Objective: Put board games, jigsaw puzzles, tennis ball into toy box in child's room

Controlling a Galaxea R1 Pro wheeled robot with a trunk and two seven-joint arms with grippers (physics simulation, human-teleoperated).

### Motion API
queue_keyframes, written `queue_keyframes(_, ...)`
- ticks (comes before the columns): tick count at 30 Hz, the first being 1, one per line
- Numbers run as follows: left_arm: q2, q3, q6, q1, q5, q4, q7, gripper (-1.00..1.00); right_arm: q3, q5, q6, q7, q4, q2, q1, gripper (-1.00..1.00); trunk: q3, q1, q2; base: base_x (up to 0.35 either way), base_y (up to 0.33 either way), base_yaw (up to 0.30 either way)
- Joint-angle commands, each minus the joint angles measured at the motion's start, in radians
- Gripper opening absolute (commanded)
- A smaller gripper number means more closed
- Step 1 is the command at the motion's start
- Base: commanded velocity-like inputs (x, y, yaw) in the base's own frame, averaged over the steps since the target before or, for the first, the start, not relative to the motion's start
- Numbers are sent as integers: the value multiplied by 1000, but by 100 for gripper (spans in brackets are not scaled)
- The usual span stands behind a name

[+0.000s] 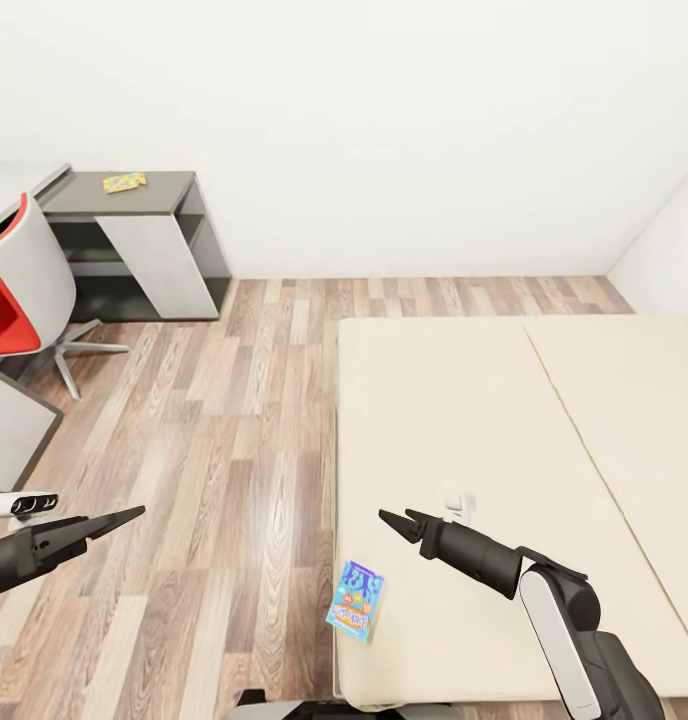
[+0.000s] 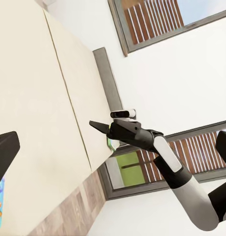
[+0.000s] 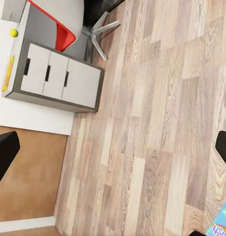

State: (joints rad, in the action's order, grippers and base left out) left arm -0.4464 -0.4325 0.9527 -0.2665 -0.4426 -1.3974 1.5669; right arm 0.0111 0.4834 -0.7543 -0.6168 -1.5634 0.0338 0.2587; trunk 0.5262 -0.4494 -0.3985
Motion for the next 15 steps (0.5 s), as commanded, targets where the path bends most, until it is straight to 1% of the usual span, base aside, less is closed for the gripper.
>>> queue_keyframes(1,-1,0,11,0,1,0,4,100,1,3,-7,-1,0,0,1,100,0,-1,-2,0,0,0)
queue_keyframes(15,-1,-1,11,0,1,0,4,100,1,3,-7,-1,-1,1,1,100,-24,-1,-2,0,0,0)
